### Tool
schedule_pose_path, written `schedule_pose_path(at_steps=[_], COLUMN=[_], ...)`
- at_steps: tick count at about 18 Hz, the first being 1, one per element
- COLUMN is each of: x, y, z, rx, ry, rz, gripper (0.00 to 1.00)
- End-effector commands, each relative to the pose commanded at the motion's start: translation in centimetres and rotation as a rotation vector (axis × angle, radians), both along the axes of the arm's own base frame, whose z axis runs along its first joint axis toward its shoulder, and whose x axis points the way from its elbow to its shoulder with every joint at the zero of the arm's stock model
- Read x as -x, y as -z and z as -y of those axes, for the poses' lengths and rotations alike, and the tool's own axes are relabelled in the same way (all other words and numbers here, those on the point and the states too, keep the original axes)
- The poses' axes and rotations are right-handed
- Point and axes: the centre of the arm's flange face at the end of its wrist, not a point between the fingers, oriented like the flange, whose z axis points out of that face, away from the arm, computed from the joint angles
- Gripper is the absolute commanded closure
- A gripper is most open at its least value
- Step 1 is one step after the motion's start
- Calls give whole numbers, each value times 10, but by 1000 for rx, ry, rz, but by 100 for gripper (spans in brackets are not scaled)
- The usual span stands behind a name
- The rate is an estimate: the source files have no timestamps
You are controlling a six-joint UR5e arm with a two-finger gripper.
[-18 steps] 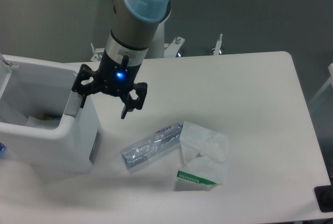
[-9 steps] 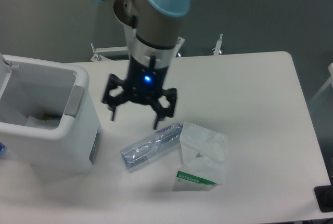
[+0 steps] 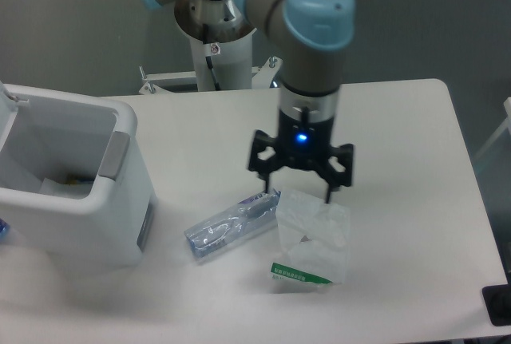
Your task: Open the trash can
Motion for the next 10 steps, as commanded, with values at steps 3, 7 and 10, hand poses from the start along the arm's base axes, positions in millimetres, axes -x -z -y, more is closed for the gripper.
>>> schedule_pose_path(at_steps=[3,7,10], x=[20,23,21], y=[31,31,34], z=[11,9,9], rx=[68,69,71], ry=[15,39,40], rz=[9,-7,-7], gripper=[0,0,0])
